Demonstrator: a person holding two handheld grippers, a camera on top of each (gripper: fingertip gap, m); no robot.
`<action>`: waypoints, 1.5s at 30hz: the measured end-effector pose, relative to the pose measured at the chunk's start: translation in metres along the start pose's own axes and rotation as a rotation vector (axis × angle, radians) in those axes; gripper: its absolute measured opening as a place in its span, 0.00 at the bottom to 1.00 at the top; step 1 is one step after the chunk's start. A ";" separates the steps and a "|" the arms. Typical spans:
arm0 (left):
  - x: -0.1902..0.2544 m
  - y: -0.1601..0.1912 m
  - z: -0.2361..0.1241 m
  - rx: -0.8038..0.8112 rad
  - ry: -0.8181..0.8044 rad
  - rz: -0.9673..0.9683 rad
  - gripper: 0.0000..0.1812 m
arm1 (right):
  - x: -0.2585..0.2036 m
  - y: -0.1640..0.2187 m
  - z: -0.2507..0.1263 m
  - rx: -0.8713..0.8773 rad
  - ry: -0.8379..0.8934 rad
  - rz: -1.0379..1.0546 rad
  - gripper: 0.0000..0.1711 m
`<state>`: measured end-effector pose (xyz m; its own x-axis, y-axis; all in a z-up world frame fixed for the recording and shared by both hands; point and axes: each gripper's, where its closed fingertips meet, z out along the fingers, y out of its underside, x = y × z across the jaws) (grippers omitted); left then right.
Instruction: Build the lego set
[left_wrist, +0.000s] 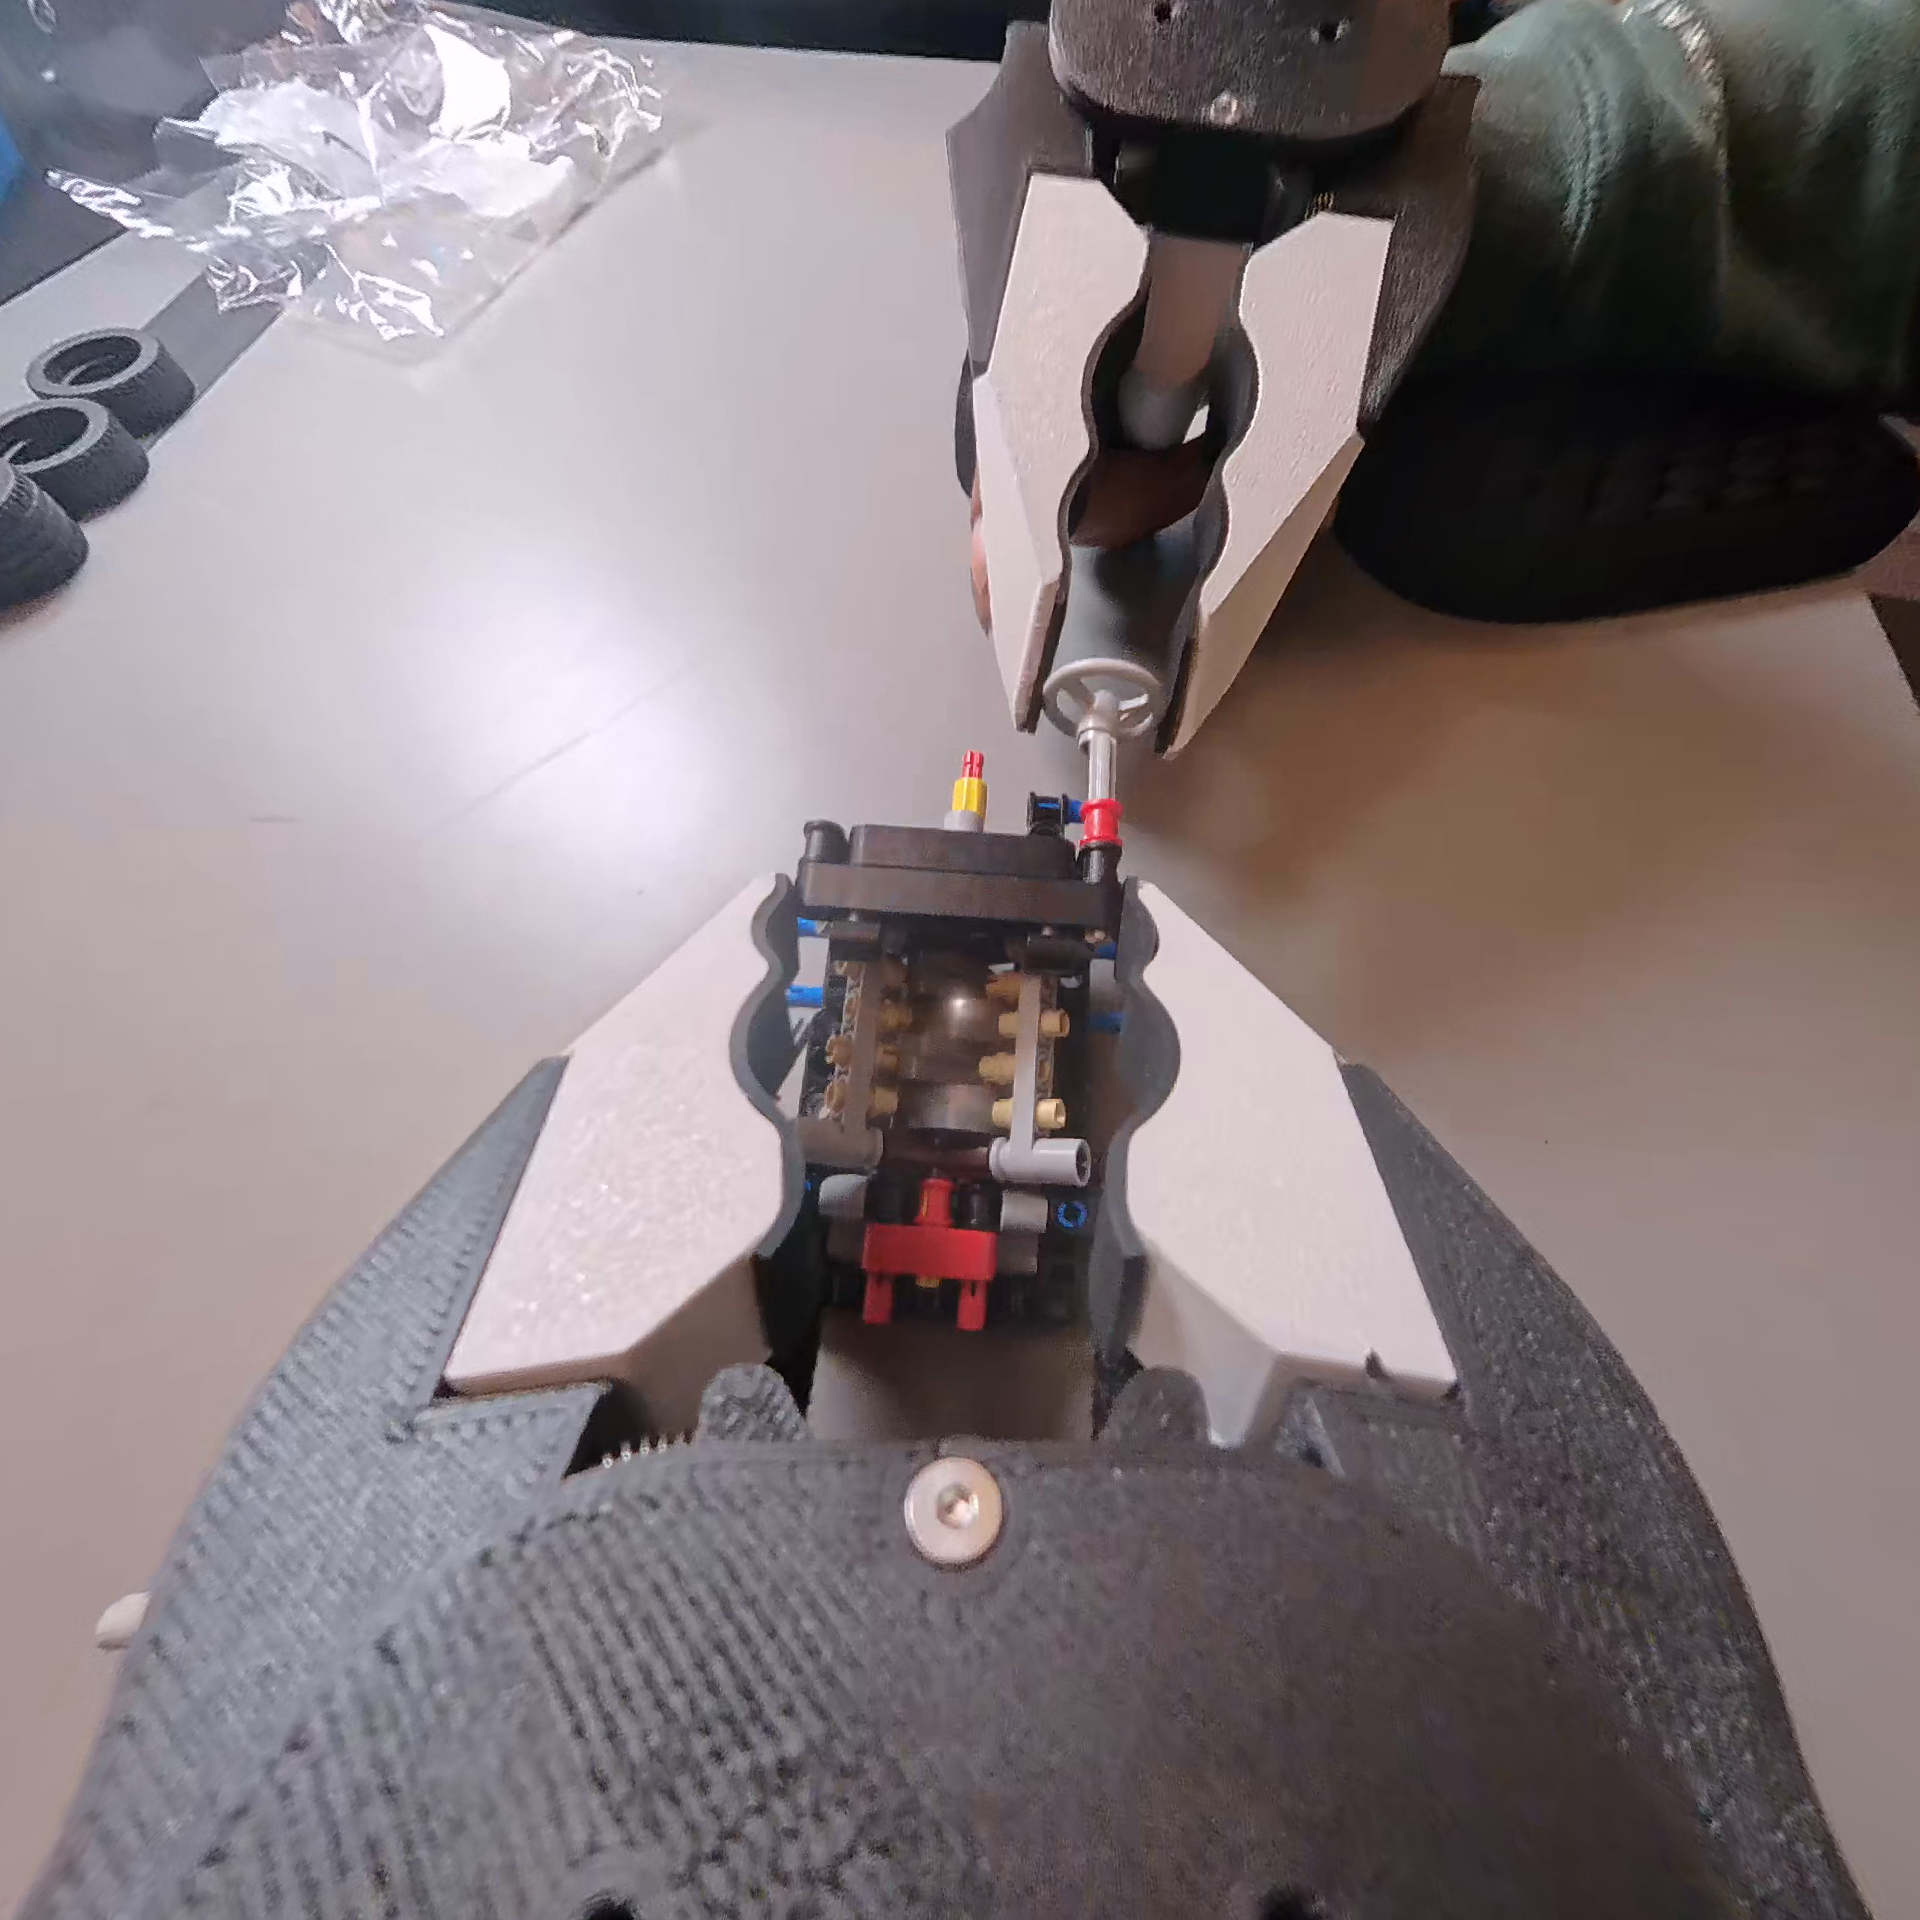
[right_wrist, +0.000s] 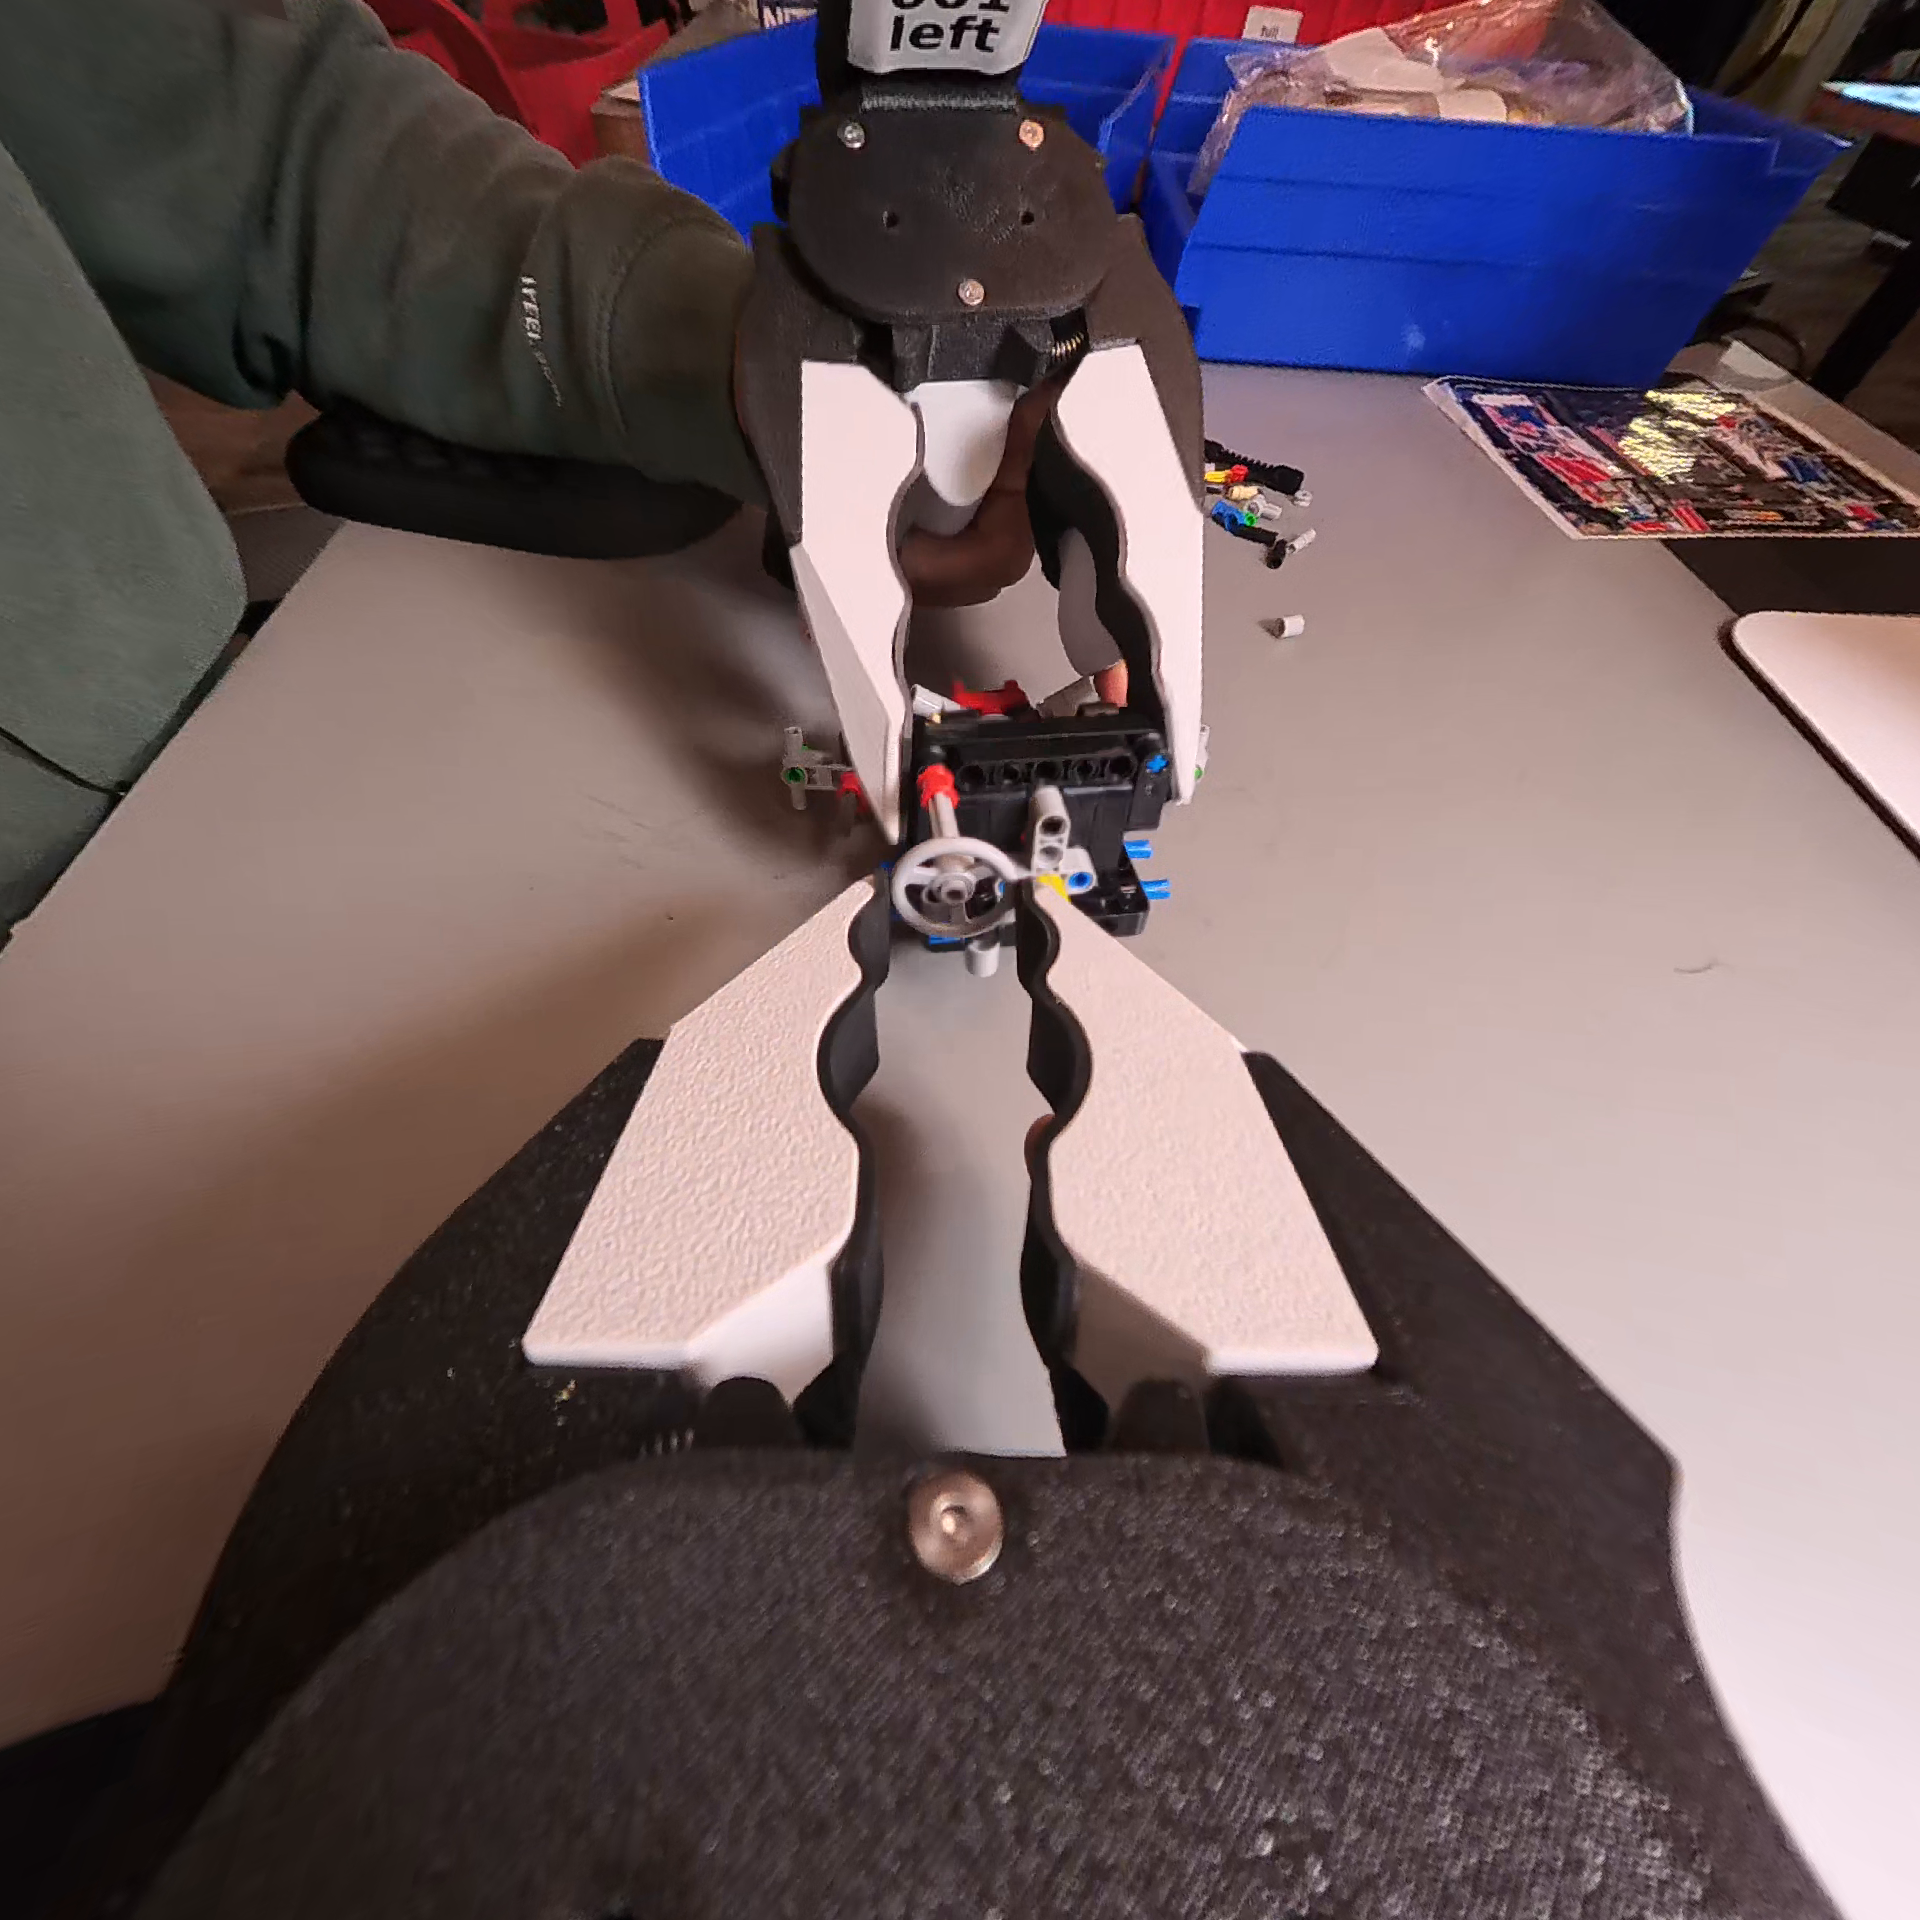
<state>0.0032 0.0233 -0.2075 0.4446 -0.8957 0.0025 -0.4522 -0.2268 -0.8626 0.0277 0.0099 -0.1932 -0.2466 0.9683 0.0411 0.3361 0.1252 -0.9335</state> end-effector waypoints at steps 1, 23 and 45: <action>0.001 -0.002 -0.001 0.014 0.012 -0.013 0.33 | -0.001 0.000 0.000 -0.001 -0.005 0.003 0.13; 0.012 -0.015 -0.005 0.084 0.097 -0.152 0.34 | -0.007 -0.029 -0.014 0.232 -0.173 0.200 0.13; 0.017 -0.015 -0.004 0.079 0.129 -0.169 0.34 | -0.012 -0.025 -0.010 0.194 -0.213 0.210 0.13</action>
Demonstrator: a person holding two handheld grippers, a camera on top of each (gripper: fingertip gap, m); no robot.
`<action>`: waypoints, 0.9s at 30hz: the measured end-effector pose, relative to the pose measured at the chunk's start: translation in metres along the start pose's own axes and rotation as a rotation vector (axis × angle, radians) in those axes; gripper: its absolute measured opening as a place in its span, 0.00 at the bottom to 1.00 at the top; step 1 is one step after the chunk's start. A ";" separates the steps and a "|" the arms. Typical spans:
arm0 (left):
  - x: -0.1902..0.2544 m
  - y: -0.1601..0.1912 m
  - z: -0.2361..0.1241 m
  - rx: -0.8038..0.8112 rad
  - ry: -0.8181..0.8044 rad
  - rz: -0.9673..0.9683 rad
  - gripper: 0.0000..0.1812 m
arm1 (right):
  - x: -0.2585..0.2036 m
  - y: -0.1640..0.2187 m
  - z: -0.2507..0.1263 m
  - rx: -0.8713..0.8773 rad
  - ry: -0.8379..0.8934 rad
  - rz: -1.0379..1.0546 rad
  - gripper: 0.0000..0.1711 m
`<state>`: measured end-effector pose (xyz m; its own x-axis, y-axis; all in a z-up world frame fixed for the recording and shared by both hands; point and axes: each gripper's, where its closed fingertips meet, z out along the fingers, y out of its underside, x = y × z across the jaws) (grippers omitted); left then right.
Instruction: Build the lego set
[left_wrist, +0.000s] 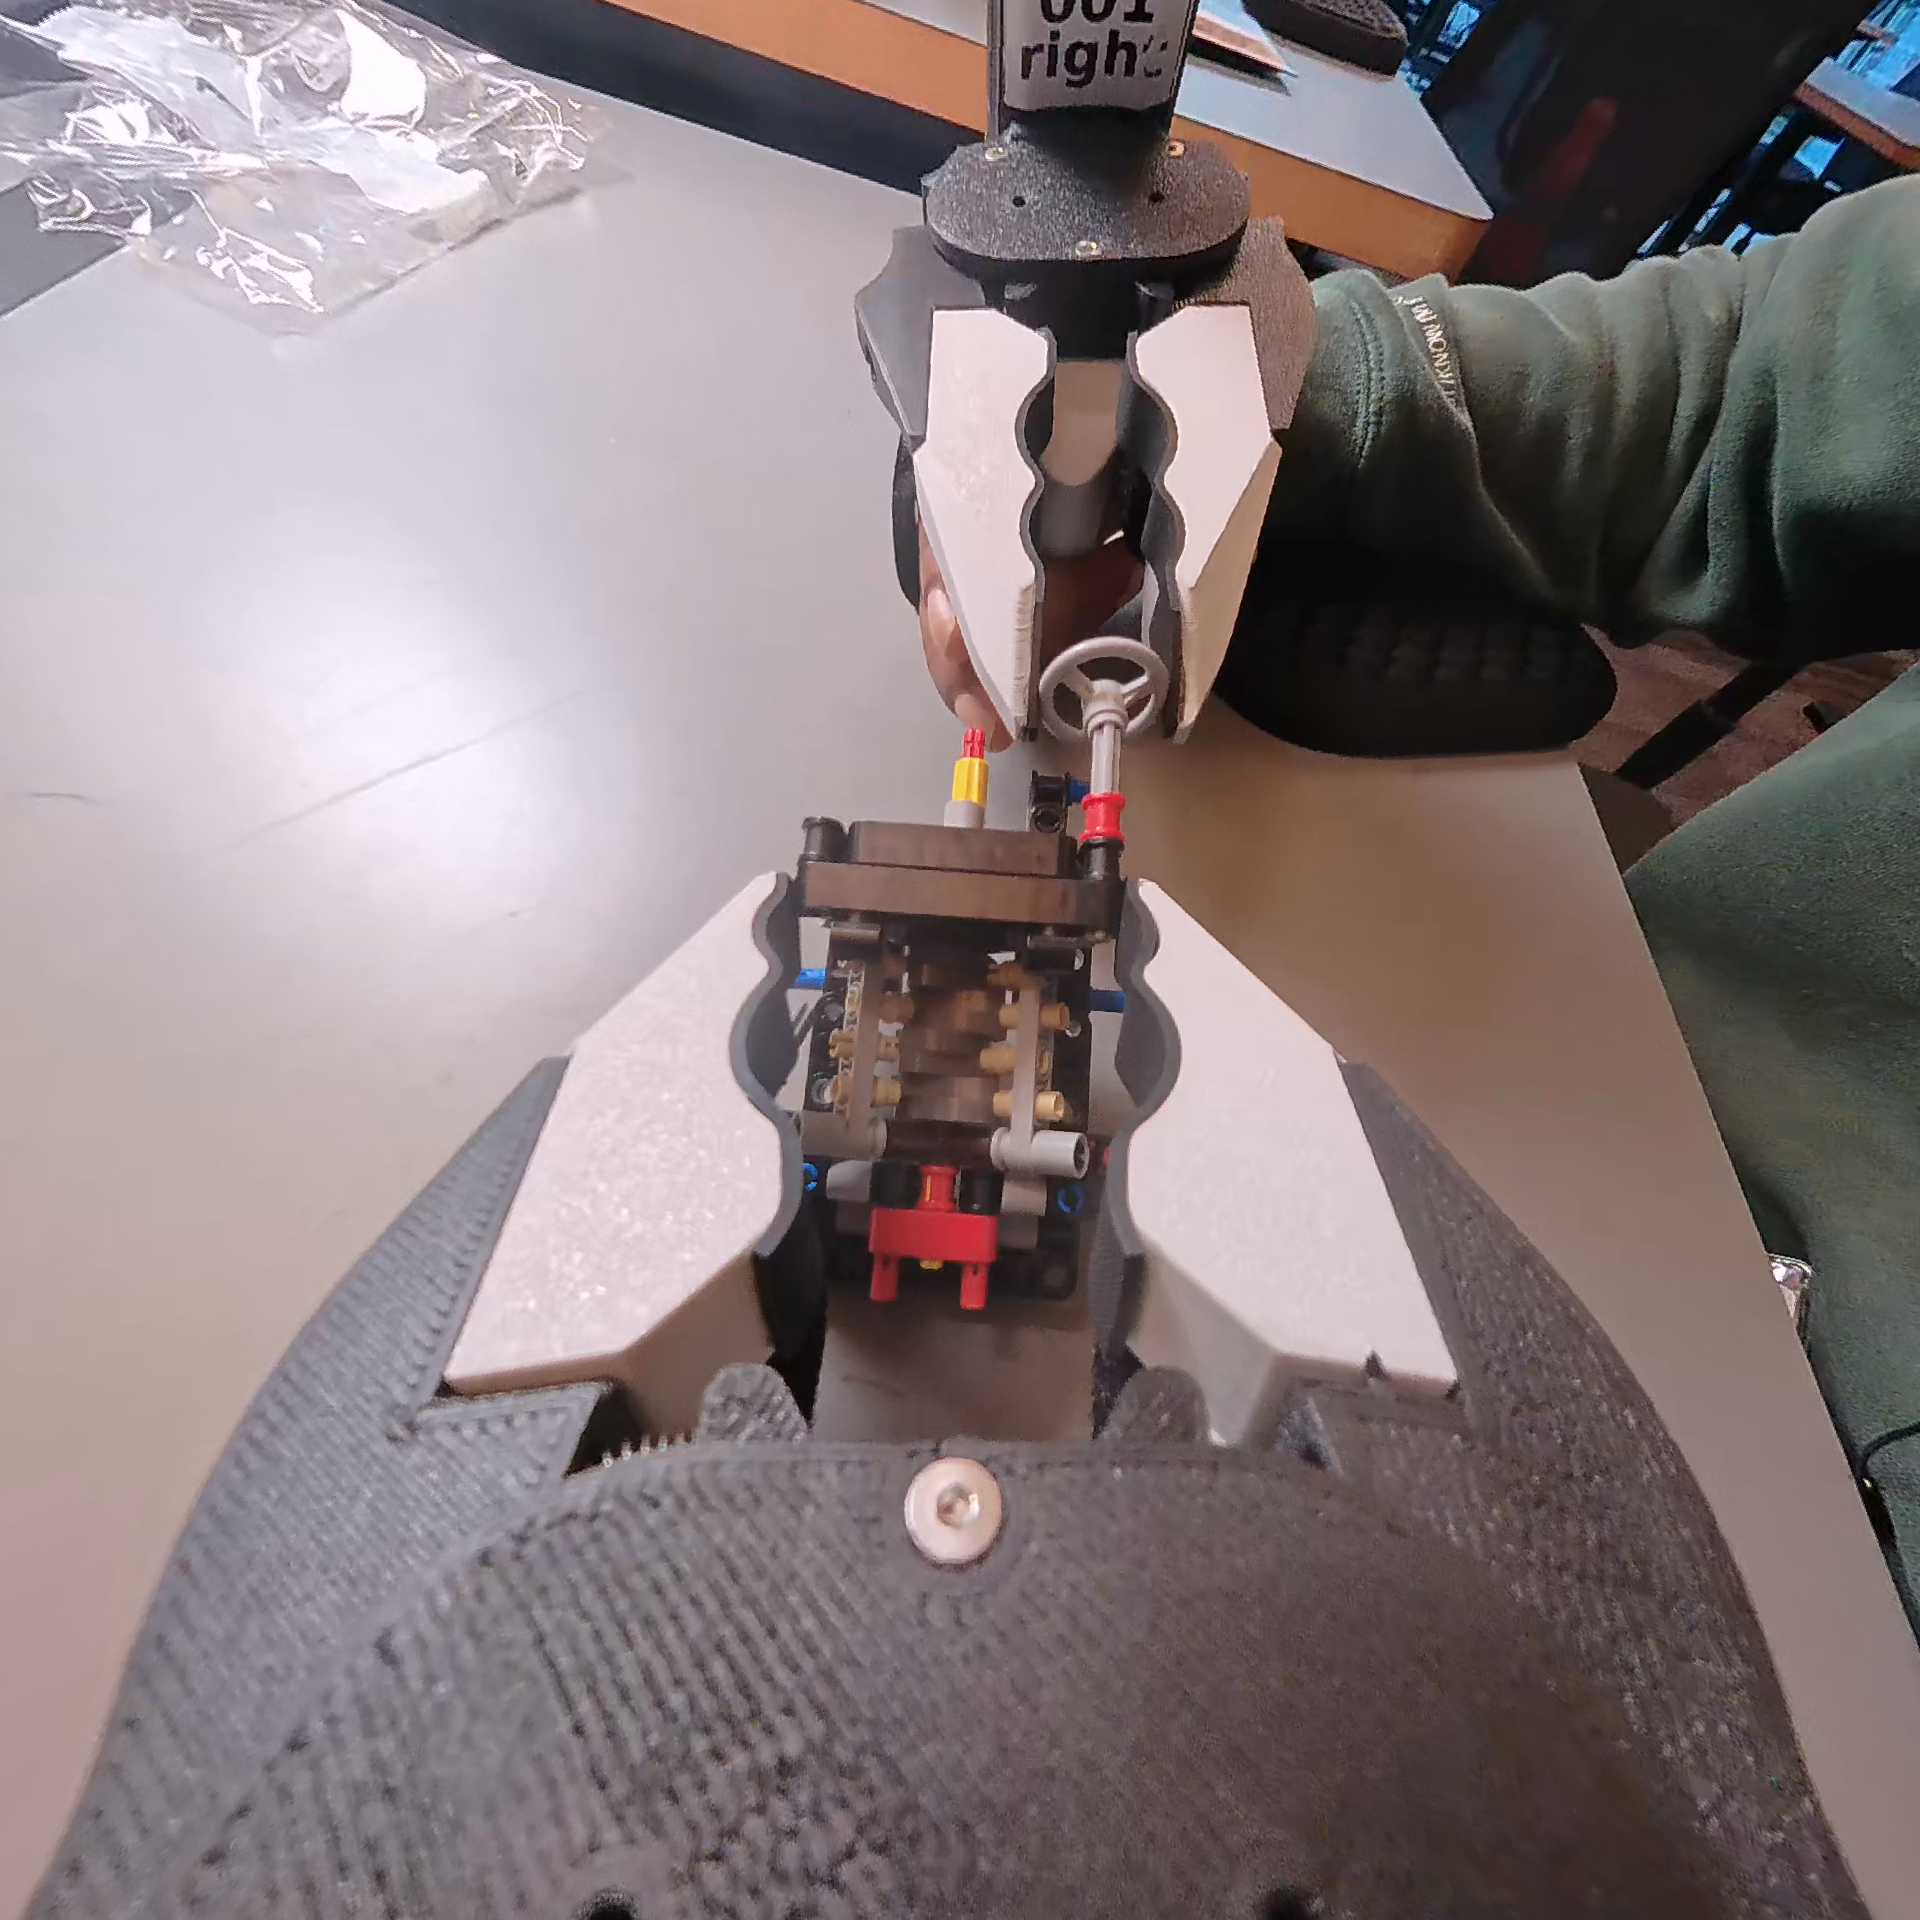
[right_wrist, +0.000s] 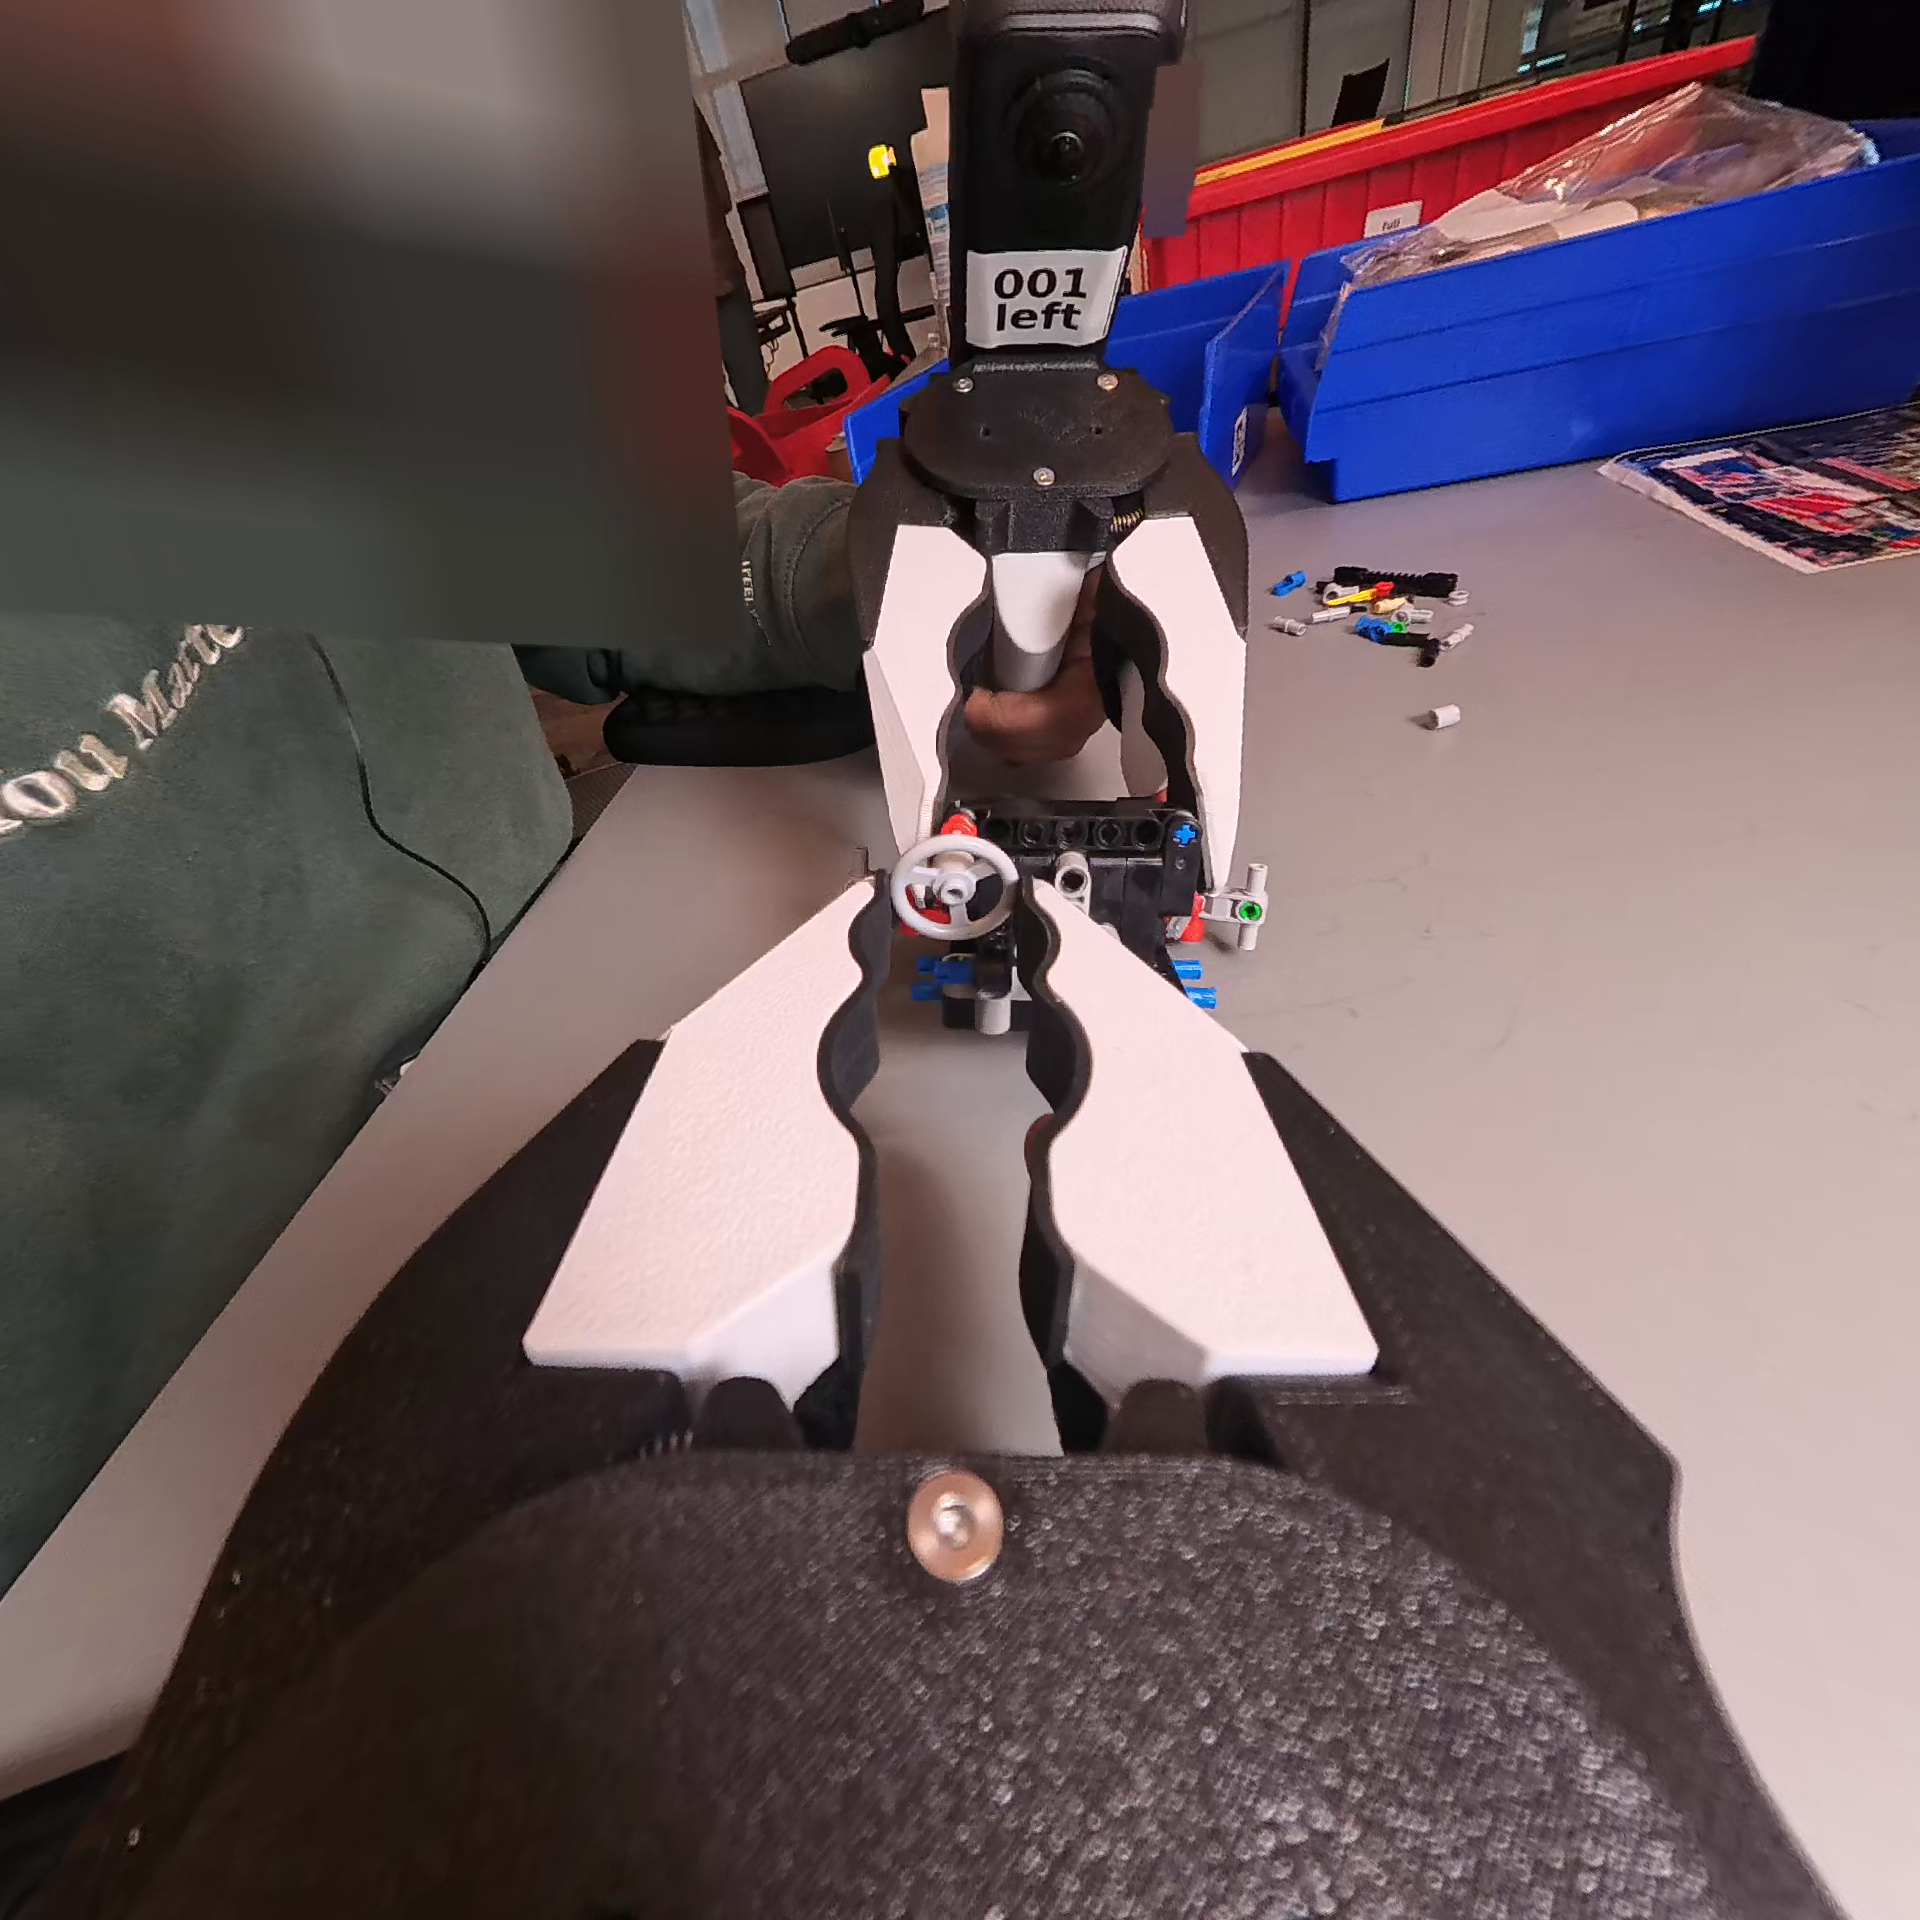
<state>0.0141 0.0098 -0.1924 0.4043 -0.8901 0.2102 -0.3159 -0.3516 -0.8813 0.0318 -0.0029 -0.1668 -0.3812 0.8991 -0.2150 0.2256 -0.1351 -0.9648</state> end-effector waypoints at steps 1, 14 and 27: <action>0.000 0.000 0.000 -0.005 -0.004 0.003 0.34 | 0.000 0.000 0.000 -0.001 0.003 -0.003 0.13; -0.003 0.021 0.008 -0.159 -0.112 0.121 0.33 | 0.003 0.032 0.002 -0.327 0.150 -0.233 0.13; -0.001 0.019 0.012 -0.158 -0.169 0.244 0.33 | 0.005 0.050 0.018 -0.357 0.161 -0.192 0.13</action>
<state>0.0183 0.0077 -0.2148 0.4328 -0.8977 -0.0833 -0.5442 -0.1864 -0.8180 0.0254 -0.0128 -0.2184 -0.3085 0.9511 0.0163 0.4711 0.1676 -0.8660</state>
